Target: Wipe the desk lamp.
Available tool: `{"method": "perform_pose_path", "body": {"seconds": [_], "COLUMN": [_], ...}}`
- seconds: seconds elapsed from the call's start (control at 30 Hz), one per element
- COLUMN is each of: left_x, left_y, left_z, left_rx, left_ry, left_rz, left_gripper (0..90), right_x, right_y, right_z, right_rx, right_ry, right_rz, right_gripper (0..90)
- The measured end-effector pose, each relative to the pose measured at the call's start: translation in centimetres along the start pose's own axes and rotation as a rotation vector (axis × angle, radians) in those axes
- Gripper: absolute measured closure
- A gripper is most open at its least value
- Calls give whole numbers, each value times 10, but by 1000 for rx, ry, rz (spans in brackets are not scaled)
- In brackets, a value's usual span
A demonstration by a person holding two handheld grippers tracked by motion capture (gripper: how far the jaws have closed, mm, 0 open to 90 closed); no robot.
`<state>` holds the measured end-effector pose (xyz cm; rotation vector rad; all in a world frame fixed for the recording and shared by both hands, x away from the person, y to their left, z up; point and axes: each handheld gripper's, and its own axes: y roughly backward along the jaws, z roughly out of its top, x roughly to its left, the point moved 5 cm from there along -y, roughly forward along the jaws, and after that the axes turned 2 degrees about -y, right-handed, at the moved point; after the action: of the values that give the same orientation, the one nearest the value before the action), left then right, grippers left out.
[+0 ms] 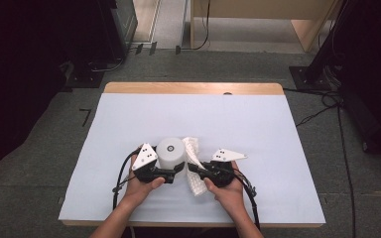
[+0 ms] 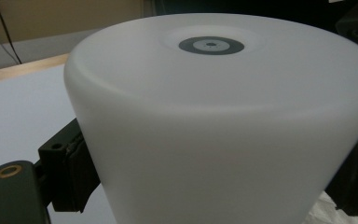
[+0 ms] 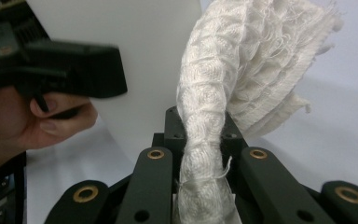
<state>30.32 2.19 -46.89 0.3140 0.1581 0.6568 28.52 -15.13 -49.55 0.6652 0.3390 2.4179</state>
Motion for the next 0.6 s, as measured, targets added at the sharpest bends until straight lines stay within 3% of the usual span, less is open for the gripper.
{"method": "perform_pose_path", "body": {"seconds": [0.1,0.4,0.6], "left_x": [-1,5,5], "left_y": [-4,-14,-13], "left_z": [-4,-20,-22], "left_rx": [16,66,72], "left_ry": [-41,-55,-48], "left_rz": [65,135,139], "left_gripper": [86,85,77], "right_x": [-1,-21,-27], "right_y": [2,30,38], "right_z": [2,15,16], "right_rx": [-7,-117,-134], "right_ry": [1,-53,-60], "right_rz": [-3,-90,-111], "right_gripper": [798,798,798]}}
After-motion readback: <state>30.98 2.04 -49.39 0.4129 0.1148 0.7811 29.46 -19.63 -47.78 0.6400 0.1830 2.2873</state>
